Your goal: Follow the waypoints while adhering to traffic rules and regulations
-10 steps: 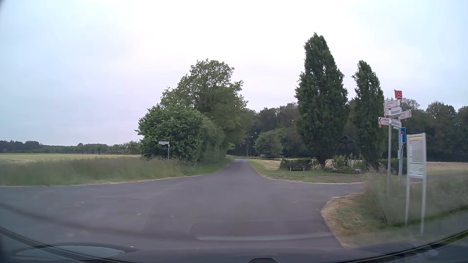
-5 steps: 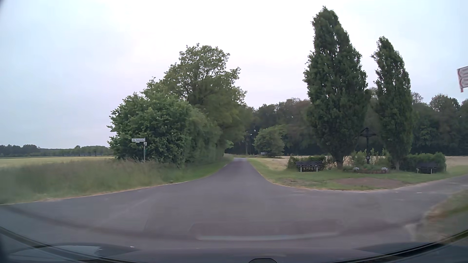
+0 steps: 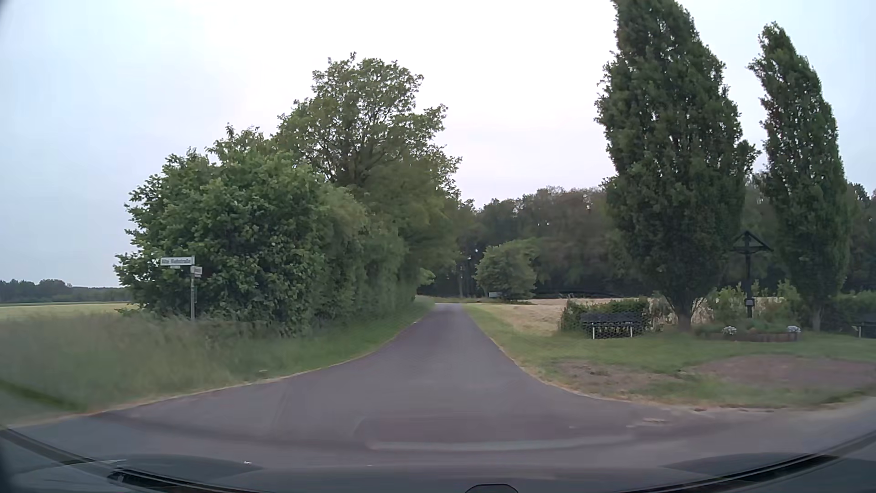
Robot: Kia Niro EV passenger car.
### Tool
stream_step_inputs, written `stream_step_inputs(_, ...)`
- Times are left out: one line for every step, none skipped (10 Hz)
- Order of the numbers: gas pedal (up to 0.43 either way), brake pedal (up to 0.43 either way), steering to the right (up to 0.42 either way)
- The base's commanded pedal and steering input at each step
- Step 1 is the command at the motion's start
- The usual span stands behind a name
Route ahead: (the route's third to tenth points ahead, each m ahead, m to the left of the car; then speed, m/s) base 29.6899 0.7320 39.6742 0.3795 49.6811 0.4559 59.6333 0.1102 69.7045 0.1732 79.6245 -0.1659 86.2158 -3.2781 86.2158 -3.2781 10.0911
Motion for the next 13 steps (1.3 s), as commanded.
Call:
stream_step_inputs(0.130, 0.000, 0.002)
stream_step_inputs(0.130, 0.000, 0.002)
stream_step_inputs(0.138, 0.000, 0.001)
stream_step_inputs(0.138, 0.000, -0.002)
stream_step_inputs(0.138, 0.000, -0.003)
stream_step_inputs(0.138, 0.000, -0.003)
stream_step_inputs(0.138, 0.000, -0.002)
stream_step_inputs(0.138, 0.000, -0.002)
stream_step_inputs(0.138, 0.000, -0.002)
stream_step_inputs(0.138, 0.000, -0.002)
stream_step_inputs(0.138, 0.000, -0.002)
stream_step_inputs(0.138, 0.000, -0.002)
stream_step_inputs(0.138, 0.000, -0.001)
